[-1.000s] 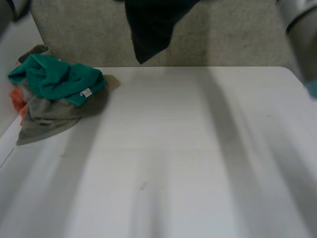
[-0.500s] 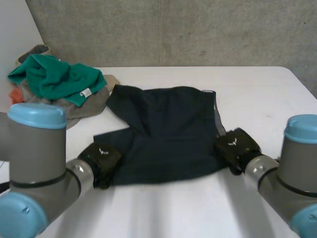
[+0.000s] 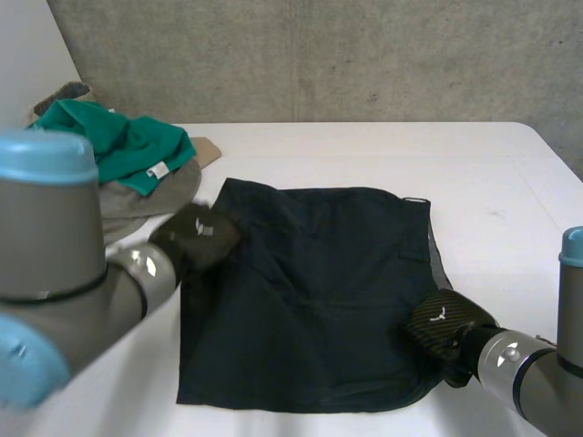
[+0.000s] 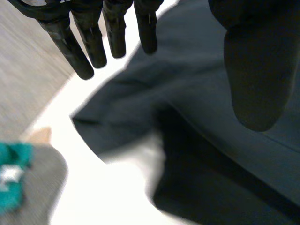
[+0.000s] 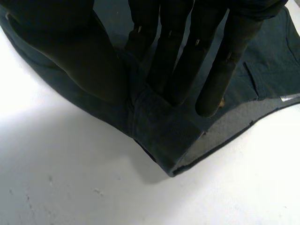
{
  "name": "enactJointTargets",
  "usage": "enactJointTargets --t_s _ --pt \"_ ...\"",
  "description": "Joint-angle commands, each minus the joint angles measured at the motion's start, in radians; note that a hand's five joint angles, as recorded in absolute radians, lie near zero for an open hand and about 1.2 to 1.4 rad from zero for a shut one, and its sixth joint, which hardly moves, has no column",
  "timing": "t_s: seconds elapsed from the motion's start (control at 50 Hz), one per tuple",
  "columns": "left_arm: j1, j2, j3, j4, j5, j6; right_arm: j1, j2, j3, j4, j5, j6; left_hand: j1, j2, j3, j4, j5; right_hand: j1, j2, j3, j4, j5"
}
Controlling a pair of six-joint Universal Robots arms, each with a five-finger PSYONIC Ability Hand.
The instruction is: Fold the laundry.
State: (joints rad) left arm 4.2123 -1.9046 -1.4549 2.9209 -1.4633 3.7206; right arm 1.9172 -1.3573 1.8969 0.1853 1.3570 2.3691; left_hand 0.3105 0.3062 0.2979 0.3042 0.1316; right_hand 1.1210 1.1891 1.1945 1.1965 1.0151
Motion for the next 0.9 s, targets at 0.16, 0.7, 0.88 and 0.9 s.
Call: enactJointTargets --t_s 0.16,0.7,0.88,0.9 --pt "0.084 -0.519 0.662 -0.136 0.156 0.254 0.022 0.03 0.018 -0.064 0.028 0.047 0.296 0.301 0.309 0.303 0.301 0.275 0.207 0.202 0.2 0.207" --pt "0.078 -0.576 0.671 -0.192 -0.17 0.255 0.011 0.021 0.036 -0.09 0.03 0.047 1.086 1.09 1.098 1.092 1.09 0.275 0.207 0.202 0.2 0.207" --pt "0.061 -0.542 0.59 -0.16 -0.279 0.291 0.042 0.012 0.037 -0.083 0.037 0.052 1.086 1.09 1.098 1.092 1.09 0.275 0.207 0.202 0.2 0.207" --pt "0.057 -0.534 0.591 -0.158 -0.278 0.279 0.045 0.007 0.037 -0.081 0.039 0.052 0.906 0.91 0.918 0.912 0.91 0.275 0.207 0.202 0.2 0.207"
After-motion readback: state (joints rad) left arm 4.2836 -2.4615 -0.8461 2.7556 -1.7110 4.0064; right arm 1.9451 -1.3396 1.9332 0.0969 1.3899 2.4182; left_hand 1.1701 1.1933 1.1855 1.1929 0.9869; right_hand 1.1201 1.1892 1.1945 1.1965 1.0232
